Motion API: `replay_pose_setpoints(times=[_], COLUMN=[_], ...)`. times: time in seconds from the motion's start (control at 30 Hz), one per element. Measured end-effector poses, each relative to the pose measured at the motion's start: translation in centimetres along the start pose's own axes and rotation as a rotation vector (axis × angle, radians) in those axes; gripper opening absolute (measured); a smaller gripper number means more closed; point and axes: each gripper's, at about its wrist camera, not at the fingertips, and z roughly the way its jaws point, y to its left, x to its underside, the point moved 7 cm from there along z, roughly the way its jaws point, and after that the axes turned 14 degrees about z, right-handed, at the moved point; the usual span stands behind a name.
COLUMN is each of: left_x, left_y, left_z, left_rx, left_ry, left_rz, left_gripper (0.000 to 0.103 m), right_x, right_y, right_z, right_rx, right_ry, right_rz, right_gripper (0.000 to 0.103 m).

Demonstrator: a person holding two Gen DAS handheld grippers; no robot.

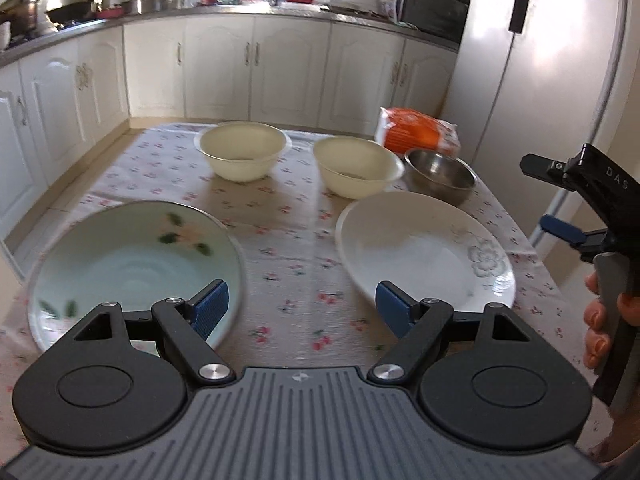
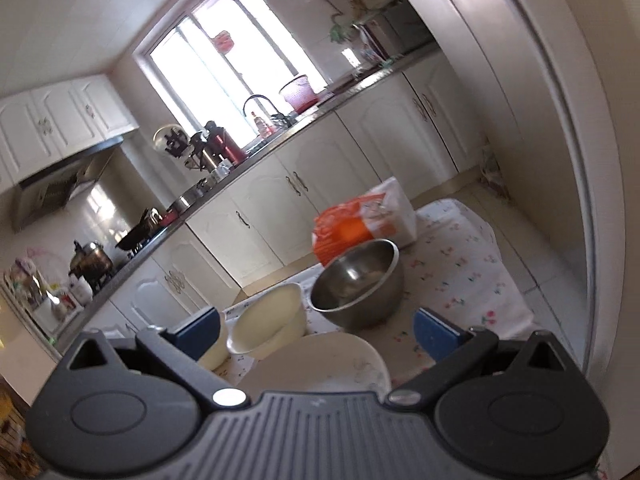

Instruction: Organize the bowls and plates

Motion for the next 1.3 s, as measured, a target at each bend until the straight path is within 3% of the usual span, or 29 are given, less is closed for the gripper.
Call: replay_pose_setpoints(times=[0.33,0.53,0.67,0.87,1.07,1.3], left_x=[-0.2,-0.6,-1.1,-1.5,-2.0,-2.3], left_y=[-3.4,-4.1,-4.1,-4.1,-4.3,-3.8], left_z=[4.2,6.2,7.6,9.3,10.2,10.8], left_rx=[0.034,0.029,0.033,0.015,0.006,-0.015], left_ry=[0.043,0.051,0.056,0.053,0.042,0.033], left_rz=[-0.042,-0.061,-0.088,-0.095,-0.091,-0.108], left_gripper=[0.1,0.089,0.075,0.062,0.055,0.056], right_x=[-0.3,0.3,0.9,1.4,1.5,1.9], right_y=[-2.4,-1.9,-1.7,-1.4,-1.6,-1.6], right_z=[0.0,0.5,1.0,1.5,1.7,2.1], right_rx=[-0.13,-0.173,-0.172,-0.163,-0.16,-0.135], right_ry=[0.085,0.13,0.154,0.173,0.17,0.183], right_rz=[0.209,0.241,0.239,0.215,0.216,0.202], right_gripper=[0.102,0.102,0.102,0.103,0.103,0.103])
